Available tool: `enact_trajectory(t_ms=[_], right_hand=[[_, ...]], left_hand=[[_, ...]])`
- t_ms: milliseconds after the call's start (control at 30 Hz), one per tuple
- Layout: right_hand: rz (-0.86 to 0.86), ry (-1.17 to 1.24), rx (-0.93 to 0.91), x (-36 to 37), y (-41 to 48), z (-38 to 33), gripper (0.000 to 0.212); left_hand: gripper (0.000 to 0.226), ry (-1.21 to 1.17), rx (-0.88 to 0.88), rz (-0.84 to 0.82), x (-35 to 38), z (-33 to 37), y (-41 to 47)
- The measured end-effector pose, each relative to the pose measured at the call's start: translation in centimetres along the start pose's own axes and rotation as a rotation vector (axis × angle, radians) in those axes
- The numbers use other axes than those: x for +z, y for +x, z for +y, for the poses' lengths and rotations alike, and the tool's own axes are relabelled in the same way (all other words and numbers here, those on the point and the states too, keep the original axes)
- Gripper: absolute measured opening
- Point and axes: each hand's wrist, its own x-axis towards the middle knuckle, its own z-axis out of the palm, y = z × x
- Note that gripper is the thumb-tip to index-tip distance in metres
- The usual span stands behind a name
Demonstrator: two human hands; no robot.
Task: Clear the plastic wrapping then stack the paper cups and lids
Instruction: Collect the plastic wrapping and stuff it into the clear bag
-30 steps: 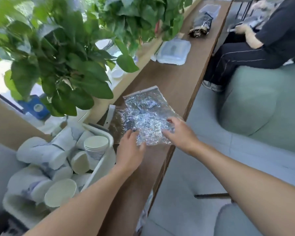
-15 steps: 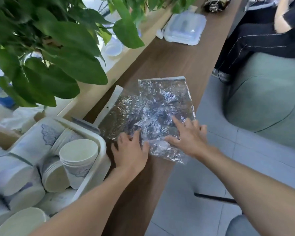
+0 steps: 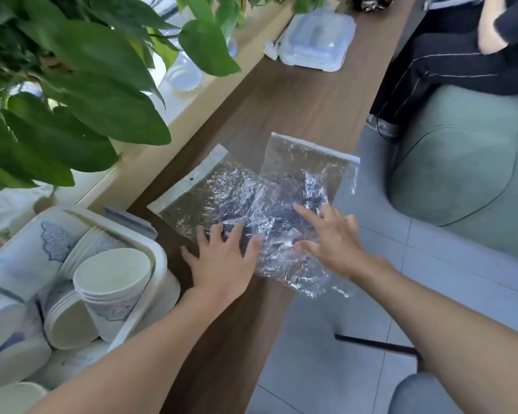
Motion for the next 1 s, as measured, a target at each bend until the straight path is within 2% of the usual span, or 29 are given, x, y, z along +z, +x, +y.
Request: enact_trajectory(t_ms=[133,300,367,467,533,633,700,733,833,867,933,1000], right_hand=[[0.013,0.021,-0.046,0.2,-0.9,0.4,0.057],[-0.126,0.304,0.057,0.0,-1.2,1.1,0.028],[-0.107,0.324,0.087,0.3,-1.2,0.8,0.033],[0.02,0.365,0.126,0.4,-1.3,0.4,0.071],[0.034,0.398,0.103,0.5,-1.5,-0.1,0.086],[0.06,0.475,0.066,0.9,-1.9,-0.3,0.078],[0.082,0.509,0.082,1.1,-2.6,0.4,0.066],[0.098,0.517,0.095,1.1,-3.1,0.9,0.06],[0.187,0.543,0.14,0.5,-4.9,2.4,0.047],[0.22,0.56,0.152,0.1,-5.7,2.9,0.045],[0.276,0.609,0.189,-1.1,-7.4,4.2,0.041],[0.338,0.661,0.238,-2.6,-9.5,5.7,0.036]], left_hand=[[0.053,0.006,-0.02,-0.002,0.0,0.2,0.3],[0.052,-0.058,0.031,0.094,0.4,-0.4,0.7],[0.046,-0.092,0.078,0.164,0.6,-1.0,1.0],[0.024,-0.213,0.108,0.226,0.6,-1.4,0.9],[0.016,-0.246,0.111,0.237,0.6,-1.3,0.5],[0.019,-0.304,0.122,0.2,0.7,-1.2,-0.1],[0.046,-0.357,0.142,0.129,0.4,-0.9,-0.4],[0.05,-0.356,0.173,0.108,0.2,-0.6,-0.5],[0.022,-0.236,0.299,0.093,-0.3,1.2,-1.3],[0.02,-0.197,0.316,0.084,-0.5,2.1,-1.7],[0.022,-0.145,0.342,0.066,-0.6,3.8,-2.5],[0.036,-0.148,0.412,0.084,-0.8,6.0,-3.4]])
